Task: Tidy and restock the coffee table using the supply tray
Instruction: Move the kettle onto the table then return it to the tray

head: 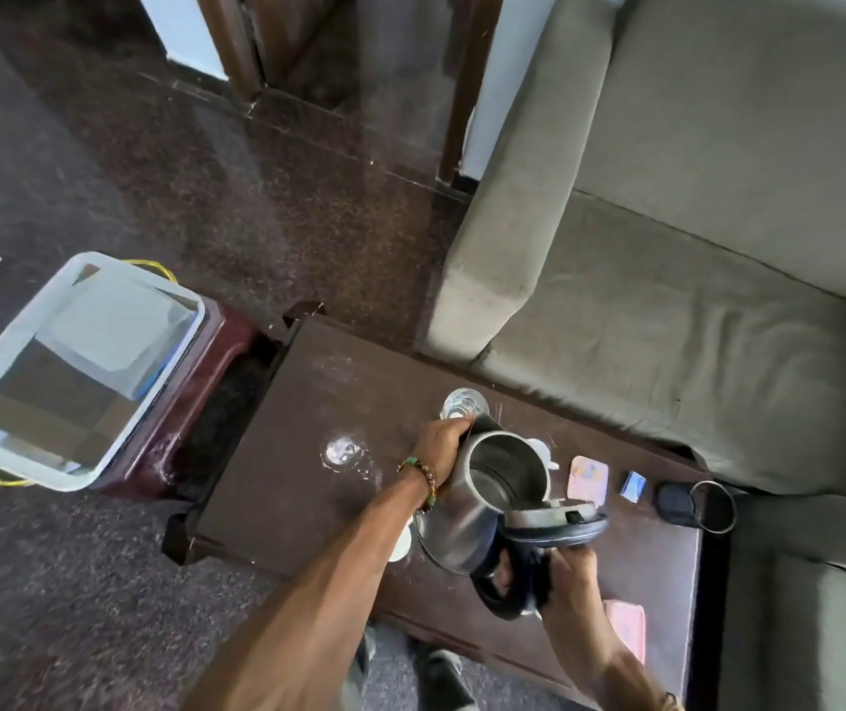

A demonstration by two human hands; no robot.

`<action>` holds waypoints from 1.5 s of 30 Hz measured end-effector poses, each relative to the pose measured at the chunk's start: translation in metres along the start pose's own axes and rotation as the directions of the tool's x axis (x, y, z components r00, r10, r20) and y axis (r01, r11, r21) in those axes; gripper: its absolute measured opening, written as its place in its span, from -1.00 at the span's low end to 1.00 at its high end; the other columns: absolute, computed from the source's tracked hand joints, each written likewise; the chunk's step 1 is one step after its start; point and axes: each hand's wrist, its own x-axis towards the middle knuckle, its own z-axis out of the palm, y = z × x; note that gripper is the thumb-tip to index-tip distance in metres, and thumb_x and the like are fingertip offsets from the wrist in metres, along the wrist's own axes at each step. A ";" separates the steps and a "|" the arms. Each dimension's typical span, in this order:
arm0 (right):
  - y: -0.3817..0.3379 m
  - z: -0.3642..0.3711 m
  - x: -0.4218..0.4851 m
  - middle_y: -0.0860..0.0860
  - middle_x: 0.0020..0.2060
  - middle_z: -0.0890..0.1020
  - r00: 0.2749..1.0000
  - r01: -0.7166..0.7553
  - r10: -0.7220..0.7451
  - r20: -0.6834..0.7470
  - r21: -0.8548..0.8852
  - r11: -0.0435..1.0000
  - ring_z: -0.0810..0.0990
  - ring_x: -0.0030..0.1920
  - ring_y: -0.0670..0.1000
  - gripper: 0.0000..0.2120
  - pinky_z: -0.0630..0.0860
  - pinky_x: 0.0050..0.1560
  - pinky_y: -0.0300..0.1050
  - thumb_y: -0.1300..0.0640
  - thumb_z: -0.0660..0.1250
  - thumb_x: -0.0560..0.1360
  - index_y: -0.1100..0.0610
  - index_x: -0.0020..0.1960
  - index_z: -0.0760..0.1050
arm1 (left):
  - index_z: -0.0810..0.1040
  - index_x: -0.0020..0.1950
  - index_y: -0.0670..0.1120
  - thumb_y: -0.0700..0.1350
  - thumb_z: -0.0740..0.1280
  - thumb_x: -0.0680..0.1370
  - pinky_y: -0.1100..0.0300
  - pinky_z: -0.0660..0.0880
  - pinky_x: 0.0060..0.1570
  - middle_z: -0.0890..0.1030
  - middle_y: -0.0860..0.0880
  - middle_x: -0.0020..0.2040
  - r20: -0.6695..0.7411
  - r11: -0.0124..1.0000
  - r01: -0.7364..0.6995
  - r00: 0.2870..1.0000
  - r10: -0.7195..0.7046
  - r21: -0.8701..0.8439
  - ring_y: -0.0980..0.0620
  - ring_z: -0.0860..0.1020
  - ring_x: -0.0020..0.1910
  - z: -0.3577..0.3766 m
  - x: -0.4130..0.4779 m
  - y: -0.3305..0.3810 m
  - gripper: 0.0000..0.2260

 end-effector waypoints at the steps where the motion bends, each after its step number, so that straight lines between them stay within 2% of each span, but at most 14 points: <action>1: 0.002 -0.002 0.010 0.22 -0.35 0.51 0.999 -0.003 0.004 -0.043 0.031 1.000 0.46 -0.34 0.14 -0.80 0.39 -0.26 -0.05 0.30 0.11 0.66 0.36 0.06 0.49 | 0.69 -0.15 -0.19 -0.09 0.29 0.57 0.05 0.51 0.01 0.70 -0.17 -0.11 0.006 0.999 0.034 0.999 -0.034 0.011 -0.01 0.60 -0.10 0.003 0.007 -0.002 -0.75; 2: 0.003 -0.003 0.019 0.19 -0.35 0.53 0.998 0.007 -0.002 -0.064 0.075 0.997 0.49 -0.33 0.12 -0.79 0.42 -0.25 -0.06 0.14 0.20 0.63 0.24 0.00 0.55 | 0.67 -0.22 -0.18 -0.08 0.28 0.56 -0.03 0.50 0.03 0.68 -0.17 -0.15 0.012 0.998 0.060 0.998 -0.060 0.036 -0.03 0.58 -0.12 0.006 0.014 -0.004 -0.73; 4: 0.011 -0.011 0.028 0.08 -0.26 0.61 0.999 0.043 -0.043 -0.005 0.148 0.988 0.57 -0.25 0.00 -0.68 0.49 -0.18 -0.14 -0.22 0.37 0.41 0.03 -0.15 0.66 | 0.54 -0.38 -0.09 -0.04 0.26 0.51 -0.09 0.46 -0.01 0.60 -0.11 -0.26 0.018 0.993 0.095 0.995 -0.096 0.076 -0.04 0.51 -0.18 0.011 0.023 -0.006 -0.72; 7: 0.026 -0.026 0.044 0.02 -0.22 0.62 0.998 0.057 -0.057 -0.004 0.114 0.992 0.55 -0.23 -0.05 -0.50 0.47 -0.12 -0.09 -0.45 0.43 0.25 -0.03 -0.15 0.68 | 0.53 -0.38 -0.06 0.03 0.27 0.40 -0.01 0.42 -0.07 0.59 -0.09 -0.28 0.005 0.984 0.177 0.984 -0.177 0.026 -0.05 0.51 -0.19 0.017 0.033 -0.009 -0.78; 11: 0.025 -0.032 0.055 0.04 -0.27 0.55 1.000 0.001 0.001 -0.007 0.184 0.983 0.48 -0.29 -0.04 -0.49 0.39 -0.20 -0.10 -0.42 0.47 0.20 0.03 -0.21 0.63 | 0.53 -0.33 -0.07 0.04 0.32 0.32 0.03 0.39 -0.08 0.58 -0.14 -0.23 0.050 0.969 0.246 0.968 -0.245 -0.021 -0.05 0.49 -0.17 0.021 0.041 -0.014 -0.82; 13: 0.020 -0.033 0.058 0.06 -0.30 0.50 1.000 -0.017 0.019 -0.011 0.172 0.985 0.42 -0.31 -0.02 -0.48 0.33 -0.24 -0.09 -0.40 0.48 0.16 0.05 -0.23 0.59 | 0.58 -0.34 -0.07 0.00 0.34 0.38 0.03 0.43 -0.04 0.61 -0.14 -0.21 0.080 0.958 0.283 0.957 -0.278 -0.056 -0.06 0.52 -0.15 0.022 0.043 -0.019 -0.83; 17: 0.012 -0.033 0.068 0.08 -0.30 0.57 0.996 -0.032 0.040 -0.081 0.096 0.995 0.48 -0.29 0.03 -0.32 0.40 -0.20 -0.05 -0.52 0.41 0.04 0.06 -0.22 0.61 | 0.66 -0.22 -0.10 -0.09 0.31 0.52 0.05 0.50 0.00 0.66 -0.12 -0.15 0.081 0.949 0.288 0.957 -0.279 -0.132 -0.07 0.59 -0.12 0.027 0.051 -0.033 -0.80; 19: 0.008 -0.030 0.073 0.10 -0.32 0.56 0.995 -0.036 0.042 -0.096 0.058 0.998 0.49 -0.32 0.04 -0.31 0.42 -0.21 -0.04 -0.54 0.37 0.09 0.09 -0.22 0.58 | 0.68 -0.15 -0.10 -0.08 0.29 0.53 0.11 0.53 -0.03 0.69 -0.08 -0.15 0.070 0.941 0.294 0.956 -0.286 -0.166 -0.03 0.62 -0.13 0.027 0.052 -0.035 -0.80; 21: 0.005 -0.028 0.078 0.10 -0.33 0.55 0.993 -0.047 0.052 -0.106 0.045 0.998 0.47 -0.33 0.05 -0.39 0.42 -0.23 -0.04 -0.49 0.31 0.24 0.09 -0.23 0.56 | 0.69 -0.15 -0.09 -0.05 0.30 0.53 0.14 0.54 -0.07 0.70 -0.03 -0.19 0.060 0.933 0.313 0.950 -0.308 -0.176 0.00 0.63 -0.17 0.027 0.055 -0.040 -0.79; 25: 0.000 -0.024 0.085 0.10 -0.38 0.54 0.988 -0.081 0.079 -0.135 -0.011 0.997 0.47 -0.37 0.04 -0.40 0.41 -0.25 -0.04 -0.49 0.16 0.32 0.06 -0.30 0.56 | 0.68 -0.07 -0.16 -0.03 0.30 0.53 -0.02 0.51 0.16 0.69 -0.15 -0.03 0.055 0.922 0.346 0.938 -0.341 -0.175 -0.07 0.61 -0.04 0.023 0.059 -0.048 -0.76; 28: -0.004 -0.020 0.090 0.11 -0.42 0.51 0.983 -0.132 0.127 -0.130 -0.030 0.991 0.45 -0.40 0.05 -0.42 0.38 -0.28 -0.06 -0.47 0.17 0.31 0.05 -0.35 0.55 | 0.66 0.03 -0.25 -0.02 0.30 0.53 -0.09 0.49 0.19 0.66 -0.24 0.07 0.064 0.901 0.392 0.920 -0.387 -0.186 -0.08 0.59 -0.03 0.021 0.062 -0.052 -0.69; 32: -0.007 -0.016 0.097 0.09 -0.44 0.50 0.985 -0.122 0.113 -0.127 -0.064 0.990 0.45 -0.42 0.05 -0.39 0.39 -0.32 -0.09 -0.49 0.14 0.35 0.06 -0.36 0.53 | 0.66 0.00 -0.21 -0.02 0.30 0.52 -0.06 0.51 0.15 0.66 -0.25 0.07 0.051 0.893 0.406 0.913 -0.404 -0.193 -0.06 0.59 -0.08 0.018 0.070 -0.060 -0.71; 38: -0.014 -0.011 0.102 0.07 -0.47 0.50 0.978 -0.174 0.167 -0.123 -0.045 0.984 0.44 -0.46 0.02 -0.35 0.38 -0.43 -0.17 -0.52 0.15 0.31 0.06 -0.43 0.53 | 0.65 0.06 -0.25 -0.01 0.27 0.52 -0.10 0.47 0.26 0.67 -0.20 0.07 0.053 0.882 0.448 0.894 -0.445 -0.146 -0.18 0.60 0.14 0.015 0.077 -0.070 -0.66; 45: -0.022 -0.004 0.108 0.12 -0.47 0.44 0.968 -0.222 0.224 -0.115 0.028 0.975 0.37 -0.49 0.03 -0.32 0.37 -0.42 -0.15 -0.54 0.23 0.20 0.12 -0.38 0.48 | 0.66 -0.09 -0.10 0.04 0.30 0.49 0.02 0.52 0.13 0.70 -0.15 0.02 0.097 0.856 0.497 0.868 -0.487 -0.143 -0.08 0.63 -0.06 0.012 0.080 -0.075 -0.75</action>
